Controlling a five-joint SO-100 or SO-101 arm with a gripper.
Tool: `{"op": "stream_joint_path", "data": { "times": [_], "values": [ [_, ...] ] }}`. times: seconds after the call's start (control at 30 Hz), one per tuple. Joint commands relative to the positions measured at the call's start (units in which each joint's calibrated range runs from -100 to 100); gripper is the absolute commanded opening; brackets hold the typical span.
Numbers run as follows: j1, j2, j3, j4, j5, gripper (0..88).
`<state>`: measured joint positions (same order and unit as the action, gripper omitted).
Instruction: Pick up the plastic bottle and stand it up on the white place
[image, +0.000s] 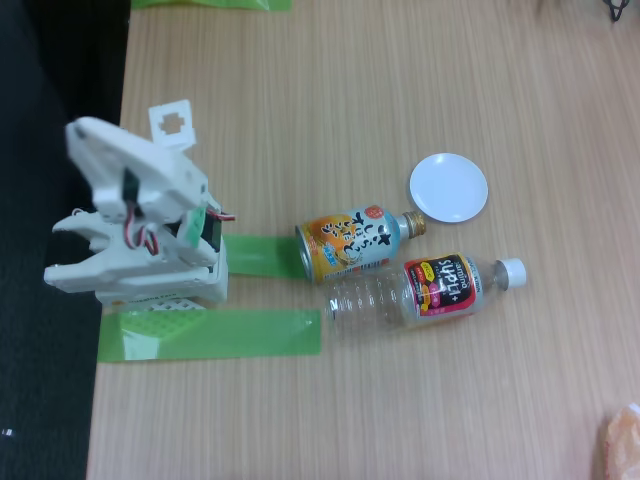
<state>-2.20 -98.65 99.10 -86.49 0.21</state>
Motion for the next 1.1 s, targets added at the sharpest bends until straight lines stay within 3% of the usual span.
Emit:
{"op": "stream_joint_path", "data": {
  "times": [0.0,0.43,0.83,1.07],
  "values": [
    [0.4,0.0,-3.1,9.6,0.2,1.1],
    [0.4,0.0,-22.9,39.3,0.2,1.1],
    [0.3,0.3,-49.8,80.9,0.2,1.2],
    [0.3,0.3,-53.1,86.3,0.2,1.2]
  ]
}}
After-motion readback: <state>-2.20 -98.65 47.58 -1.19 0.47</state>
